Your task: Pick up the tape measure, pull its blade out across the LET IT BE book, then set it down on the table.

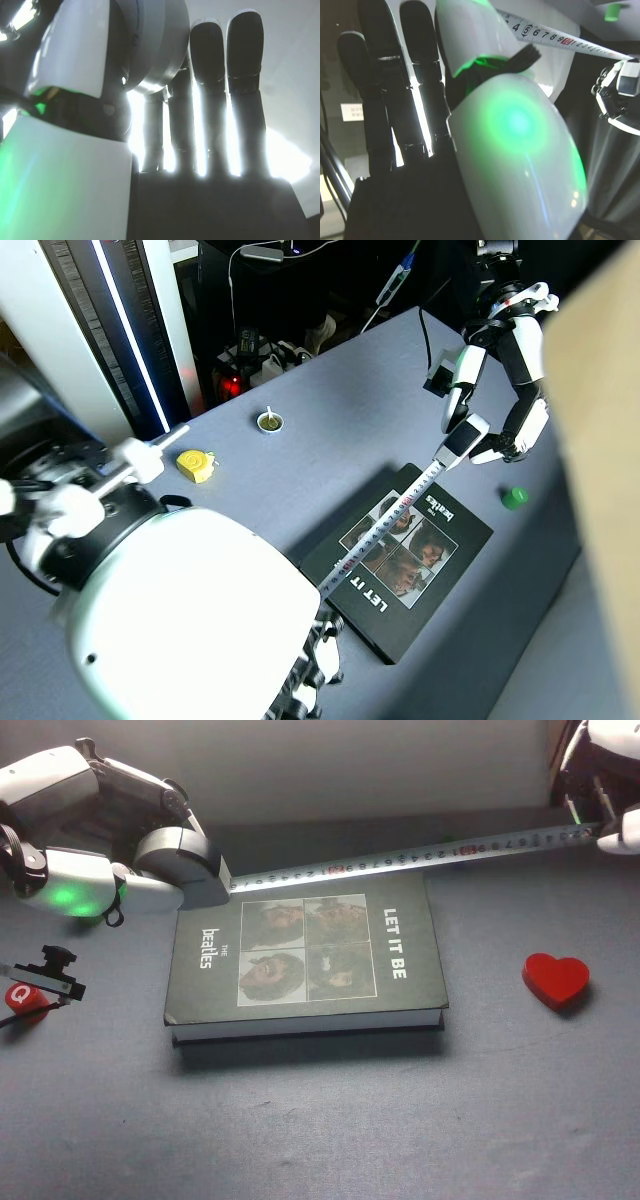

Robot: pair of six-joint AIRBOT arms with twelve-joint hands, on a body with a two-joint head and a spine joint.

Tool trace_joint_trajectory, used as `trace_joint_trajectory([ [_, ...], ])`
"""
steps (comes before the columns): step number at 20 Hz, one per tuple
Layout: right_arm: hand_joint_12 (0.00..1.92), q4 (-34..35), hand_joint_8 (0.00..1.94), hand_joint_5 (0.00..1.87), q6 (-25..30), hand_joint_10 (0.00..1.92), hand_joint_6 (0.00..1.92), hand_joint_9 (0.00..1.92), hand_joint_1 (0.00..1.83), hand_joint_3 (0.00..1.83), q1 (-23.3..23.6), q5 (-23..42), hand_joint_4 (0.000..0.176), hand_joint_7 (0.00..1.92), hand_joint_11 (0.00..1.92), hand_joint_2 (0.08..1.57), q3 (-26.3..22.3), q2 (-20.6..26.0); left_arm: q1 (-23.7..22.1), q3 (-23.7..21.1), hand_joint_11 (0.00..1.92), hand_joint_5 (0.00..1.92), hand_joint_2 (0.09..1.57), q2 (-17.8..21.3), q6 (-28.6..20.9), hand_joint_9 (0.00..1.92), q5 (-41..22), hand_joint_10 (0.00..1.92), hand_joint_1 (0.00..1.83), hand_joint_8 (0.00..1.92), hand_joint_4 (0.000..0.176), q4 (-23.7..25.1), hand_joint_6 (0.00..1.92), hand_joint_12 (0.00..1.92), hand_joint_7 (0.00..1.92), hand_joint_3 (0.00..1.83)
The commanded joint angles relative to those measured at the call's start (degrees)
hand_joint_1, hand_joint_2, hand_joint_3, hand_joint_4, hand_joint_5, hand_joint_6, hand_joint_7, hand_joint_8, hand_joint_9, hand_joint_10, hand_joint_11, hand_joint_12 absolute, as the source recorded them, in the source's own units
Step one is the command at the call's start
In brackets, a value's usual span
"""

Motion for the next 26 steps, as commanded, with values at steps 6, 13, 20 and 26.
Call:
trace_joint_trajectory([
  [6,1.27,-4.8,0.87,0.88,-1.3,1.05,1.17,0.86,1.33,0.0,1.2,2.9,0.0,1.03,0.6,1.13,0.9,1.5,-0.5,0.3,0.8,0.89,1.14,0.5,0.2,0.86,-5.4,1.35,1.37,1.07,0.0,-1.1,0.95,1.23,0.94,0.0],
  [13,1.3,-4.4,0.9,0.86,-1.3,1.27,1.19,0.79,1.36,0.0,1.1,2.7,0.0,1.02,0.59,1.14,0.4,1.4,0.1,0.4,0.79,0.87,1.14,0.5,0.3,0.87,-5.6,1.35,1.37,1.07,0.0,-0.6,0.96,1.26,0.94,0.0],
  [20,1.29,-4.4,0.96,0.88,-1.3,0.68,1.21,0.87,1.2,0.0,1.1,2.4,0.002,0.96,0.59,1.15,-0.6,1.4,1.8,0.5,0.79,0.86,1.14,0.6,0.3,0.88,-7.4,1.35,1.37,1.07,0.0,0.1,0.97,1.25,0.94,0.0],
  [26,0.89,-4.3,0.0,0.31,-1.4,0.0,0.0,0.34,0.55,0.0,-0.4,1.6,0.026,0.3,0.01,1.03,-2.6,1.5,7.7,2.0,0.79,0.85,1.14,0.7,-1.1,0.88,-9.8,1.35,1.37,1.07,0.0,0.2,0.98,1.28,0.94,0.0],
])
